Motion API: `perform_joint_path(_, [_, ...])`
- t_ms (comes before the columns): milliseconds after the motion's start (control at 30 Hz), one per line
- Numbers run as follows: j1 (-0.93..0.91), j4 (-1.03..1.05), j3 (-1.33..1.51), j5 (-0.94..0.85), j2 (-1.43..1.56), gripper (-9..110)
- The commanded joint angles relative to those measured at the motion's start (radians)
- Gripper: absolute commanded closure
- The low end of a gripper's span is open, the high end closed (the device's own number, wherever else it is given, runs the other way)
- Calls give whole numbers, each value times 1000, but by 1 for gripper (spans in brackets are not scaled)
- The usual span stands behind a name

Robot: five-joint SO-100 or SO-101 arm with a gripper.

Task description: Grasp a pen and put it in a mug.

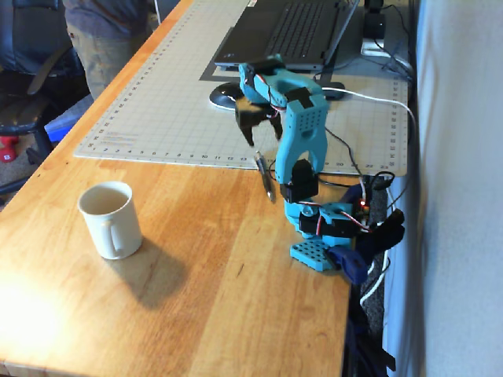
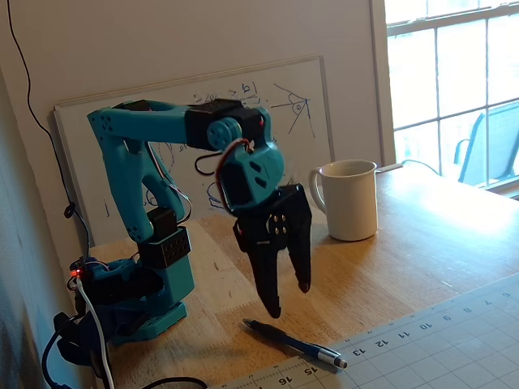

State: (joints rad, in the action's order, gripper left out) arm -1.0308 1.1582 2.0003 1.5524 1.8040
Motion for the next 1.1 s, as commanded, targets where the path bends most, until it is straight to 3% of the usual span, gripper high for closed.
perform_joint_path(0, [18,-23,14,-2,-15,76])
perform_joint_path(633, [17,-25,-5,-2,-278,76])
perform_joint_path(1067, [21,-25,-18,-5,-302,77])
